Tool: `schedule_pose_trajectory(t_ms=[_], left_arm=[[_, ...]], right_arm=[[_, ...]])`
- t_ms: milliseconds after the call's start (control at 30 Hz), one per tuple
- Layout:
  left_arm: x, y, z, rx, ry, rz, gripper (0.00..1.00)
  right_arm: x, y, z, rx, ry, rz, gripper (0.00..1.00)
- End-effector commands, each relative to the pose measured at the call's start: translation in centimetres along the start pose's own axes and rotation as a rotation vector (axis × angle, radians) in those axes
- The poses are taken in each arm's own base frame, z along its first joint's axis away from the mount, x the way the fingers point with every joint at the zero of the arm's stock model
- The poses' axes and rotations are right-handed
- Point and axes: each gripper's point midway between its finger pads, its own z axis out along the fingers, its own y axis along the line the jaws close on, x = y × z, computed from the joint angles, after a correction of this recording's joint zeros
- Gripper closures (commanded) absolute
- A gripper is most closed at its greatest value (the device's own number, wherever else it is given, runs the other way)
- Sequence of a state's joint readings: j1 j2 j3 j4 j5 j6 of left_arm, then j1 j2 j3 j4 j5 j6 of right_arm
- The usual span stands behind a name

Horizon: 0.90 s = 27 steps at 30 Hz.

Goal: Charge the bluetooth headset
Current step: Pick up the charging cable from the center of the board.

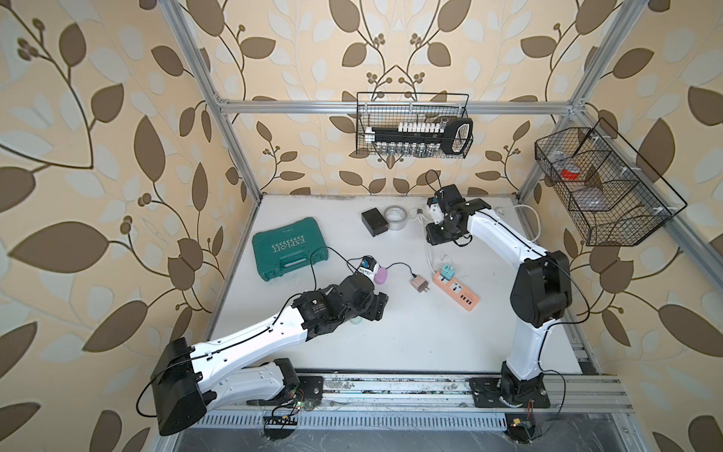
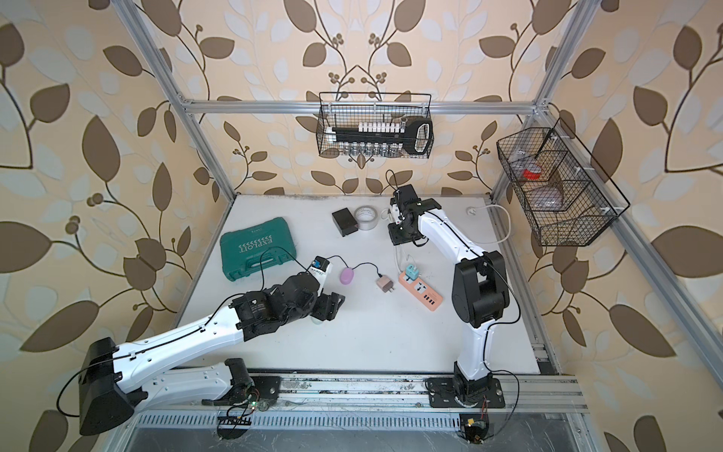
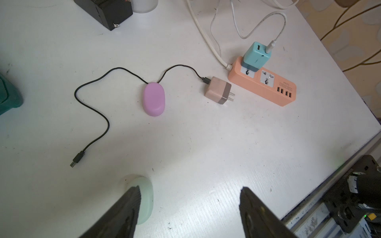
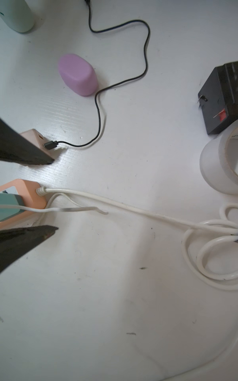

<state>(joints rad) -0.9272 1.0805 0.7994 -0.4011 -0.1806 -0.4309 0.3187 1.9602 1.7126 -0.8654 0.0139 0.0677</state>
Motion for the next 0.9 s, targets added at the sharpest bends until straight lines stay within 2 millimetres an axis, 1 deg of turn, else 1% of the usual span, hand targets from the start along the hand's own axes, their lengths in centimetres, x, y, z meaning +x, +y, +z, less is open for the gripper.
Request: schedule_pose_trajectory(t_ms=[0, 100, 333, 533, 600, 633, 667, 733, 800, 867], left_arm=[[-0.8, -0.1, -0.7, 0.016, -0.008, -0.027, 0.22], [-0.8, 0.0, -0.7, 0.015, -0.007, -0.028, 0.22], [-0.7, 0.0, -0.5, 0.016, -0.003, -0.032, 0.22], [-0.7, 0.1, -0.5, 0.015, -0.005, -0.033, 0.23], [-0.7, 0.1, -0.5, 0.015, -0.005, -0.034, 0.23], [-0.7, 0.1, -0.4, 0.014, -0.004, -0.035, 0.23], [-0.7, 0.1, -0.4, 0.013, -0.004, -0.034, 0.23], [-0.7, 0.1, -0.4, 0.015, -0.006, -0.035, 0.23], [-0.8, 0.1, -0.3, 0.018, -0.009, -0.036, 0.23], [-1.0, -0.1, -0.2, 0.021, -0.013, -0.036, 0.23]], right_arm=[[-0.4, -0.3, 0.2, 0.024, 0.018, -0.014, 0.56], [-0.3, -0.3, 0.8, 0.028, 0.039, -0.018, 0.64], [-0.1, -1.2, 2.1, 0.041, 0.06, -0.008, 0.7], [-0.2, -1.0, 2.9, 0.032, 0.073, -0.01, 0.7], [0.0, -1.0, 3.1, 0.031, 0.082, -0.01, 0.74], [0.0, -1.0, 3.1, 0.031, 0.084, -0.01, 0.79], [0.0, -1.1, 3.0, 0.034, 0.084, -0.011, 0.84], [0.0, -1.0, 2.5, 0.032, 0.078, -0.008, 0.9], [-0.1, -0.9, 1.6, 0.024, 0.057, -0.009, 0.92], [-0.1, -0.5, 0.2, 0.004, 0.021, -0.01, 0.93]])
